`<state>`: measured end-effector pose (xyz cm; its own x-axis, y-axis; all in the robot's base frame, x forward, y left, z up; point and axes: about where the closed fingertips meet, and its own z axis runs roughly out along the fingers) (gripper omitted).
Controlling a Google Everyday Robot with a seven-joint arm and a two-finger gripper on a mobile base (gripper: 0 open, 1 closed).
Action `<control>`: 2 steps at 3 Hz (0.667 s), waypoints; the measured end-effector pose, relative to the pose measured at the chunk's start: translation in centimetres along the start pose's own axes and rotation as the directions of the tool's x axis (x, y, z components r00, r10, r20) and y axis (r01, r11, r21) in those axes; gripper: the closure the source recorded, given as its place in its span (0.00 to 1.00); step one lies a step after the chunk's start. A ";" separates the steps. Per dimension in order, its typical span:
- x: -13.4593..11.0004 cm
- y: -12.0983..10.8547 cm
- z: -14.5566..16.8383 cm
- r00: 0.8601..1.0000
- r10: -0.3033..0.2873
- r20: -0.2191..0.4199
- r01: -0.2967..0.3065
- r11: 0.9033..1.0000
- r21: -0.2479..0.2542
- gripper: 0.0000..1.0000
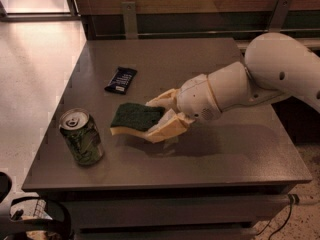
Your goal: Move sponge near green can
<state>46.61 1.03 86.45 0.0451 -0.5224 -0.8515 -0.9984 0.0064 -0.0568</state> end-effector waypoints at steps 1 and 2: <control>-0.1 0.1 0.1 1.000 -0.003 -0.001 0.003 1.000 -0.003 0.51; -0.3 0.2 0.3 1.000 -0.006 -0.002 0.006 1.000 -0.007 0.18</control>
Offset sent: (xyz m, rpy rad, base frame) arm -0.0009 0.0017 0.0004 -0.0009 -0.0007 0.0037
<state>46.40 1.44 86.53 0.0511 -0.5238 -0.8503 -0.9983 -0.0026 -0.0585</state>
